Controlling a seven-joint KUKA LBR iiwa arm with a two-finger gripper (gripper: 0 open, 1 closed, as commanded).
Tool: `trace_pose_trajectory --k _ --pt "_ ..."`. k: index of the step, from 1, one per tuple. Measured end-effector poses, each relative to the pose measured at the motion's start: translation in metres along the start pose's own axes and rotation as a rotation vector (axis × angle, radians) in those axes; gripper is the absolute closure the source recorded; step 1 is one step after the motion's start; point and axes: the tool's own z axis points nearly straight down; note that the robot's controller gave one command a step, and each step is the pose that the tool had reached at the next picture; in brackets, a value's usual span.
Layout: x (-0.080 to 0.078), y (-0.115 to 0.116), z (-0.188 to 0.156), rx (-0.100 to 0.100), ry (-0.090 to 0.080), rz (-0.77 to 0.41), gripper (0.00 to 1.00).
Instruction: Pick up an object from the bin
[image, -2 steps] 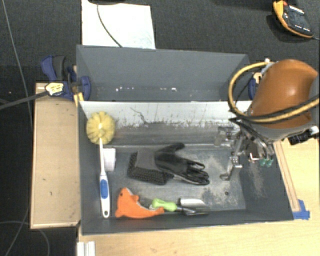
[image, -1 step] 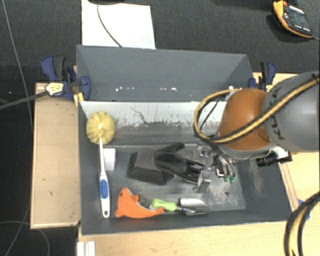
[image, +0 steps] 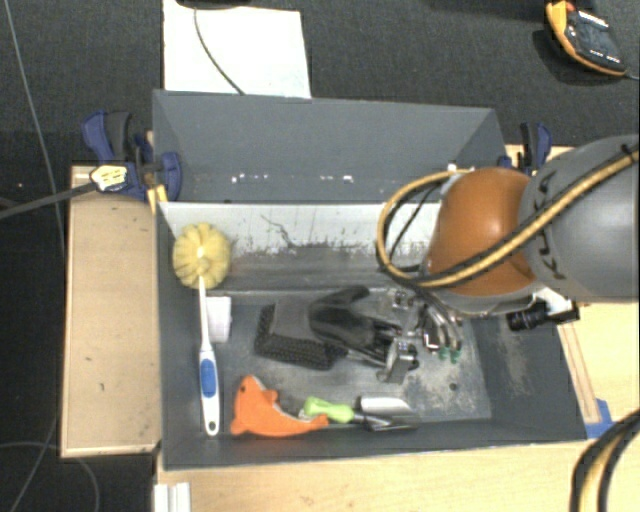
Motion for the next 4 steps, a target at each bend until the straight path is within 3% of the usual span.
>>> trace_pose_trajectory --k 1,2,3,4 --pt "0.008 -0.010 0.041 0.000 0.001 0.314 0.00" --pt "0.003 -0.025 0.078 -0.001 -0.001 0.089 0.00" --pt "0.006 -0.008 0.077 0.000 0.002 0.435 1.00" --pt "0.006 -0.008 0.077 0.000 0.002 0.435 1.00"
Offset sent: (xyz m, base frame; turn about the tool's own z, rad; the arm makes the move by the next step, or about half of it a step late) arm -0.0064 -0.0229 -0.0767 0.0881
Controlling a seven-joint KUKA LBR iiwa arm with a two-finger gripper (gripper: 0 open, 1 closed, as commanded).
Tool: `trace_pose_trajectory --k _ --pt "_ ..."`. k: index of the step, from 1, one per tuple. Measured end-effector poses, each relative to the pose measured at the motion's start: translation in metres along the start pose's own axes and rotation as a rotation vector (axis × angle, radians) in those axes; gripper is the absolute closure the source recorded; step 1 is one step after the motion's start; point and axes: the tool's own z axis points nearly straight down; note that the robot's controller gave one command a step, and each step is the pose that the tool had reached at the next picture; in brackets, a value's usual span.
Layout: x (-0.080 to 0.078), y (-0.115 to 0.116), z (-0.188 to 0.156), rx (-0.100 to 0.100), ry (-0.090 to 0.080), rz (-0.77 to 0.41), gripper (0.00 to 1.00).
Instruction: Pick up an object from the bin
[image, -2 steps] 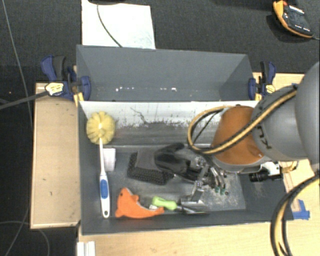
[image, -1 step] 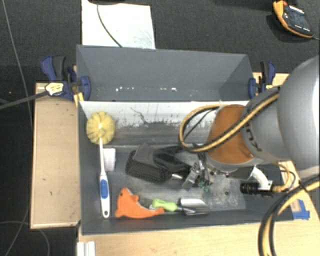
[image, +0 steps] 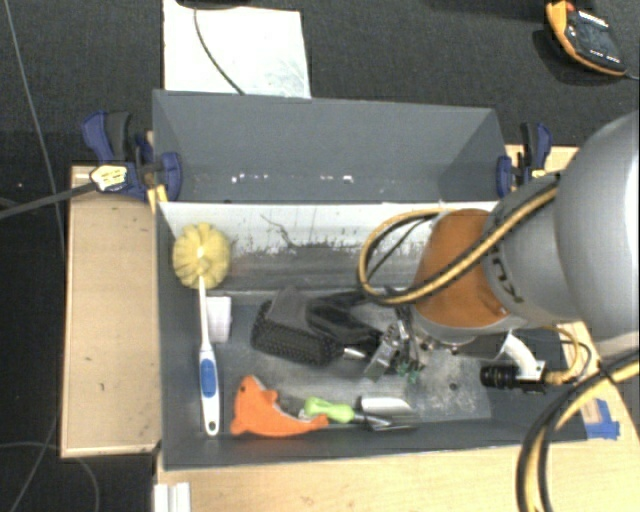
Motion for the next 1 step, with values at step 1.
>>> trace_pose_trajectory --k 1 --pt "0.0003 -0.0001 -0.0018 0.000 0.000 0.000 1.00"
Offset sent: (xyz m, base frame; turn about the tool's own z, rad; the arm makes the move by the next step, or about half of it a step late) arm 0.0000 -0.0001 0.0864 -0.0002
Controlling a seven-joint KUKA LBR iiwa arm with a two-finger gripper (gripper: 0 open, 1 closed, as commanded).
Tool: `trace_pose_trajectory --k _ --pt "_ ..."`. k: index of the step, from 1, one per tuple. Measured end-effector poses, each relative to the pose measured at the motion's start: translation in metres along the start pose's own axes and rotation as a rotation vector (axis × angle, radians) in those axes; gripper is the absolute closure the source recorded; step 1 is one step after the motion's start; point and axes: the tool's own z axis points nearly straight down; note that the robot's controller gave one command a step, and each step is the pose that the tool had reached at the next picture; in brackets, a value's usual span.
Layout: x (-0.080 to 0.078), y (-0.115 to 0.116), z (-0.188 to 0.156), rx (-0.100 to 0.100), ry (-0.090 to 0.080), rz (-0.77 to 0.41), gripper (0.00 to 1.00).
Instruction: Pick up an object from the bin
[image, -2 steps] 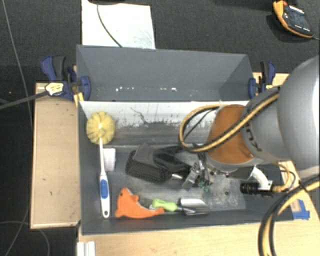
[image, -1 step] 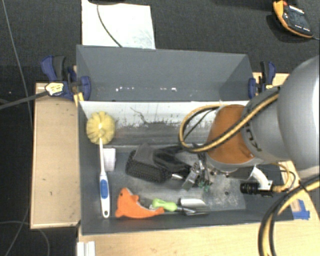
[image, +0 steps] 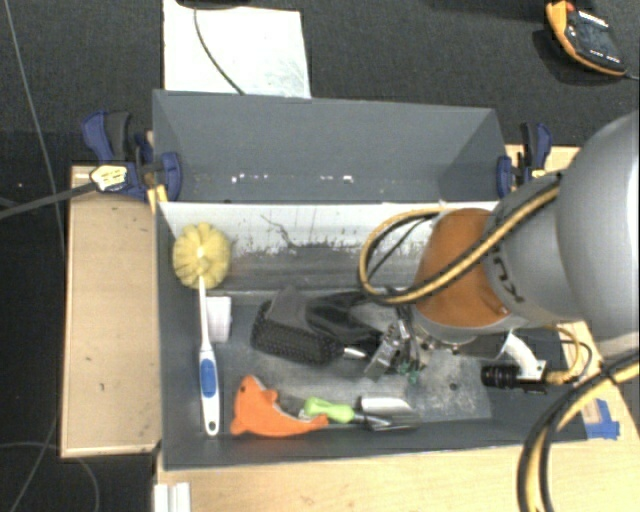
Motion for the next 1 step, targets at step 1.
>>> trace_pose_trajectory --k 1 --pt "0.0011 -0.0008 -0.0093 0.003 0.004 -0.002 1.00"
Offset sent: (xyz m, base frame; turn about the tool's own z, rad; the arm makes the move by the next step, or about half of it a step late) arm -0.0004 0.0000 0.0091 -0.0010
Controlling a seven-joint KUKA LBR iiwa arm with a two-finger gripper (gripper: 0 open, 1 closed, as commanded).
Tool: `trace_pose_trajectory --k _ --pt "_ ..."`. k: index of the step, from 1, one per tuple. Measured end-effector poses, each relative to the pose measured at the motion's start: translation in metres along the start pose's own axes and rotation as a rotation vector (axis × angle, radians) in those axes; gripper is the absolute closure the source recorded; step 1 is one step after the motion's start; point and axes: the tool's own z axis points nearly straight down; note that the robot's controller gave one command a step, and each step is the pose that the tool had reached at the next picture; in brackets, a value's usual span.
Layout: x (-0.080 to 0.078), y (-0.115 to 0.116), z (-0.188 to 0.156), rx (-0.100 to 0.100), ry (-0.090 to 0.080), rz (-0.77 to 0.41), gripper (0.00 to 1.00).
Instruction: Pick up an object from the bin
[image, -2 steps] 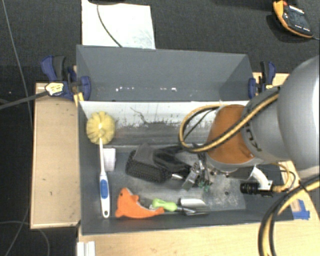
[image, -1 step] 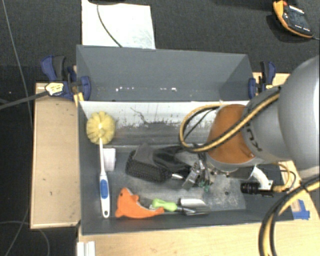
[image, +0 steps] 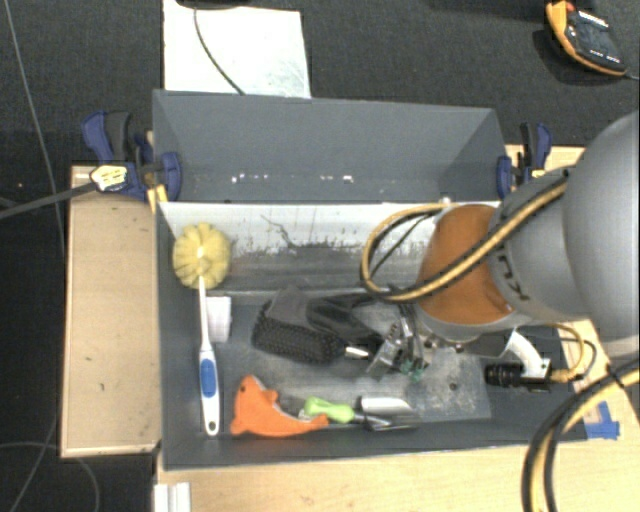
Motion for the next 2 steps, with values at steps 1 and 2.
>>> trace_pose_trajectory --k 1,2 --pt "0.001 -0.001 -0.023 0.003 0.004 0.000 1.00" --pt "0.000 0.000 -0.043 -0.001 0.000 -0.002 1.00"
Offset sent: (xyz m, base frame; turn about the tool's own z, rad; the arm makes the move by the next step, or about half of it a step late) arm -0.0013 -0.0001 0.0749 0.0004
